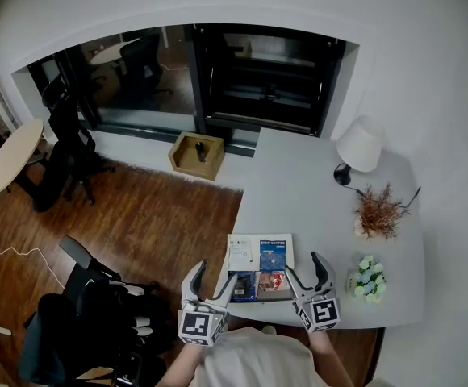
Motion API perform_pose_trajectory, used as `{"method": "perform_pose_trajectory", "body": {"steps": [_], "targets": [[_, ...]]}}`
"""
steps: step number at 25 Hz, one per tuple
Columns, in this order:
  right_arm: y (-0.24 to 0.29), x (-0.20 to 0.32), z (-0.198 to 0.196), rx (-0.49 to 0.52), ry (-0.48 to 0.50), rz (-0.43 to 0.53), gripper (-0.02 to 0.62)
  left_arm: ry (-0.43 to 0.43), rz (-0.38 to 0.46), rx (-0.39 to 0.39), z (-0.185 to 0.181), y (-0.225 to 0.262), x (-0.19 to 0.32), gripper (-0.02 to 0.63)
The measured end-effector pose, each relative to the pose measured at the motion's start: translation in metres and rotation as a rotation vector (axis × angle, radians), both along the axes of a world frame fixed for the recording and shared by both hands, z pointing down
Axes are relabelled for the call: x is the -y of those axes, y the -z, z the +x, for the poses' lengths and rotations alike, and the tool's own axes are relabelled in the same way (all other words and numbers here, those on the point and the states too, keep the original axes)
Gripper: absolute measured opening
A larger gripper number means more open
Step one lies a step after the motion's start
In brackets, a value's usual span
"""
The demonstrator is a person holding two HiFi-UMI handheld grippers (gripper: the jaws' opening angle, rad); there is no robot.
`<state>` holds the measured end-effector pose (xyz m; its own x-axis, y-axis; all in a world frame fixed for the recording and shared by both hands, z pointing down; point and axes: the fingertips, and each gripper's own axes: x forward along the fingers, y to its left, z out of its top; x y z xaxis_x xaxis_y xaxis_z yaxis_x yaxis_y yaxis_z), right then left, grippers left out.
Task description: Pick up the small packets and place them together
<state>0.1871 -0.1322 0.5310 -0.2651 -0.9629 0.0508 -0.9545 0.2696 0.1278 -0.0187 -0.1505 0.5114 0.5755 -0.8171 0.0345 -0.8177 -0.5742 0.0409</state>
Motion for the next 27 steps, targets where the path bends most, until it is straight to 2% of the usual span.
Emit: {"method": "perform_pose_trajectory", "body": {"steps": [2, 10, 20, 27], "targets": [[-0.003, -0.001, 0.0, -0.035, 0.005, -0.019, 0.327, 0.012, -0.002, -0.006, -0.001, -0.001, 0.0, 0.313], [0.008, -0.009, 0.005, 0.026, 0.007, -0.007, 0.327, 0.006, -0.005, -0.003, 0.007, -0.003, -0.003, 0.313], [0.017, -0.022, 0.01, -0.006, 0.015, 0.001, 0.327, -0.002, -0.025, -0.019, 0.024, -0.003, -0.011, 0.313], [0.015, -0.025, -0.01, 0.001, 0.059, -0.005, 0.327, -0.018, -0.049, -0.011, 0.022, -0.003, -0.015, 0.313]]}}
